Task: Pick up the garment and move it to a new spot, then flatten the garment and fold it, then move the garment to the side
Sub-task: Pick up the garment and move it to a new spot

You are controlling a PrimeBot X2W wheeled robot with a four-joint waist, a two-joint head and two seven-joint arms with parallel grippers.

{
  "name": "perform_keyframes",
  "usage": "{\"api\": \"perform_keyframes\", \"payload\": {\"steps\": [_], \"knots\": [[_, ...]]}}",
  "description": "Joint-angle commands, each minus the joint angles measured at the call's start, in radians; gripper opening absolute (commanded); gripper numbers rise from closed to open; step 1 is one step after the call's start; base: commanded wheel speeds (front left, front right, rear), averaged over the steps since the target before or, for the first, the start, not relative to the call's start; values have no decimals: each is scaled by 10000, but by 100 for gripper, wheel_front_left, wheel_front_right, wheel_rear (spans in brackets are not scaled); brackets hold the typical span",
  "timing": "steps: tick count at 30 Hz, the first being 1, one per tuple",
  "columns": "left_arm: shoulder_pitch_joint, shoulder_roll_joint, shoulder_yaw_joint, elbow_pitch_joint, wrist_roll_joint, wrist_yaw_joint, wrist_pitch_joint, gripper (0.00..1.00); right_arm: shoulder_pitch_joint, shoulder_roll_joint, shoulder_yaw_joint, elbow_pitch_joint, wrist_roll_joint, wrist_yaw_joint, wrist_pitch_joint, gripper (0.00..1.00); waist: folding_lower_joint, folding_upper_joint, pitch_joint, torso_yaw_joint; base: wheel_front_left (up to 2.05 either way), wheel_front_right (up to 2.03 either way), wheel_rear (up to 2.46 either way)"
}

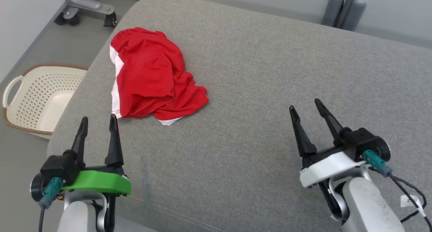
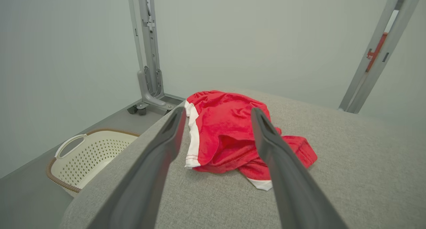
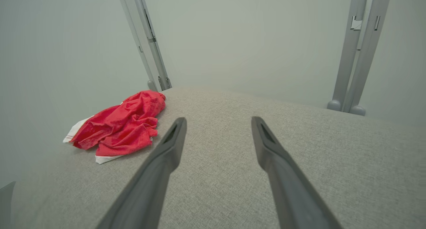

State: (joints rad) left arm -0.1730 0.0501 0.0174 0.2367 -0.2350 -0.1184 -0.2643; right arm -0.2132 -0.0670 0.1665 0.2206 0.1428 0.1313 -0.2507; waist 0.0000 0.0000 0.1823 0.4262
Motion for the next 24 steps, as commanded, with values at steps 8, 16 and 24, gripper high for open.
{"api": "perform_keyframes", "payload": {"steps": [8, 16, 24], "knots": [[-2305, 566, 208, 3006, 449, 16, 148, 100, -474, -727, -620, -1300, -565, -10, 758, 100, 0, 0, 1740, -485, 0, 0, 0], [-4499, 1093, 70, 5878, 109, -67, 1250, 100, -423, -986, -811, -2524, -802, -10, 1423, 100, 0, 0, 2581, -723, 0, 0, 0], [-5756, 1423, -208, 7855, -35, -103, 1745, 100, -359, -1027, -936, -2984, -960, -10, 1658, 100, 0, 0, 2925, -837, 0, 0, 0]]}}
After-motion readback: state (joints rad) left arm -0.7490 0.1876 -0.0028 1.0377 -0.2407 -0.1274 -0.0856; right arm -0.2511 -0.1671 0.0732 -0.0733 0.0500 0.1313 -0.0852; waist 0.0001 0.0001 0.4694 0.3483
